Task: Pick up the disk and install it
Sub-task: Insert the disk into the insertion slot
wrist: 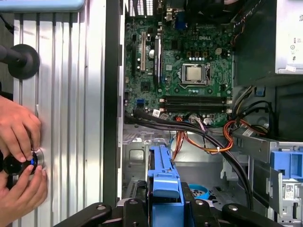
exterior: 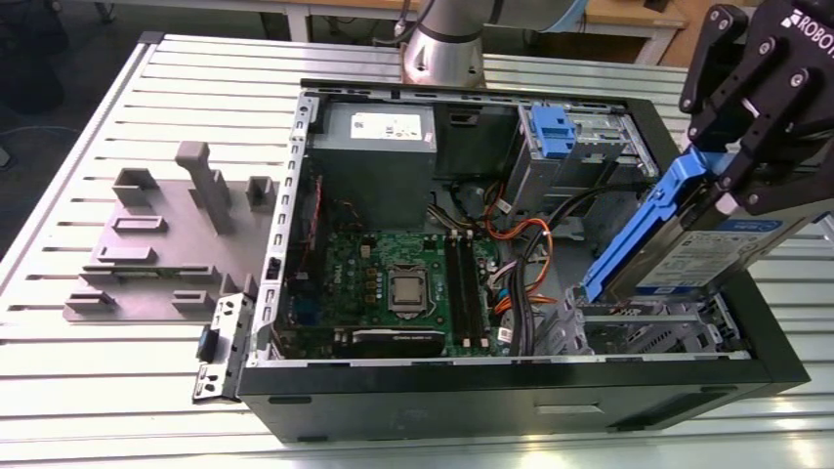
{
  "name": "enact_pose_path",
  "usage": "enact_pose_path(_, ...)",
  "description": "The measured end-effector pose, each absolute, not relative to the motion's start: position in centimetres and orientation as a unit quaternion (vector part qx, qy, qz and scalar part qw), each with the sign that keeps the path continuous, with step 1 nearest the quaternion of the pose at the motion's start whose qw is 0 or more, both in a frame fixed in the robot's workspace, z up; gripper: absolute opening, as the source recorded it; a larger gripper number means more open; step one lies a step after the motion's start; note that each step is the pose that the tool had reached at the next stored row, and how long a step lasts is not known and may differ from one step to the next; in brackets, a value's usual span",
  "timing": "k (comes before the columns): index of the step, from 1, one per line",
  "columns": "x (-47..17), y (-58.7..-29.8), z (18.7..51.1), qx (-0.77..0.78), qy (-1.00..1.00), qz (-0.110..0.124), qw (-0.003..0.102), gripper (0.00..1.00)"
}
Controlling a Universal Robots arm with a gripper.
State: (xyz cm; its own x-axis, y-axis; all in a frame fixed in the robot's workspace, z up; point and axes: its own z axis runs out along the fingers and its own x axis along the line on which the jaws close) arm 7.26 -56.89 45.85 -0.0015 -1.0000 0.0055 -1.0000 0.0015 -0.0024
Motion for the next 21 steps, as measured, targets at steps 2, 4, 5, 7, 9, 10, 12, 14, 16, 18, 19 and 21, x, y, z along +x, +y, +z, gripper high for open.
enact_pose_path(2, 7.3, -57.0, 45.8, 0.707, -0.708, 0.003, 0.001, 0.36)
enact_pose_path(4, 7.3, -57.0, 45.7, 0.706, -0.708, 0.003, 0.001, 0.36)
enact_pose_path(5, 7.3, -57.0, 45.6, 0.707, -0.708, 0.003, 0.001, 0.36)
enact_pose_path(7, 7.3, -57.0, 45.5, 0.707, -0.708, 0.003, 0.001, 0.36)
enact_pose_path(9, 7.3, -57.0, 45.4, 0.706, -0.708, 0.003, 0.001, 0.36)
enact_pose_path(10, 7.3, -57.0, 45.4, 0.706, -0.708, 0.003, 0.001, 0.36)
enact_pose_path(12, 7.3, -57.0, 45.3, 0.706, -0.708, 0.003, 0.001, 0.36)
enact_pose_path(14, 7.3, -57.0, 45.2, 0.706, -0.709, 0.002, 0.002, 0.36)
enact_pose_path(16, 7.3, -57.0, 45.1, 0.705, -0.709, 0.002, 0.002, 0.36)
enact_pose_path(18, 7.3, -57.0, 45.0, 0.705, -0.709, 0.002, 0.002, 0.36)
enact_pose_path(19, 7.3, -57.0, 44.9, 0.705, -0.709, 0.002, 0.002, 0.36)
enact_pose_path(21, 7.3, -57.0, 44.8, 0.706, -0.709, 0.002, 0.002, 0.36)
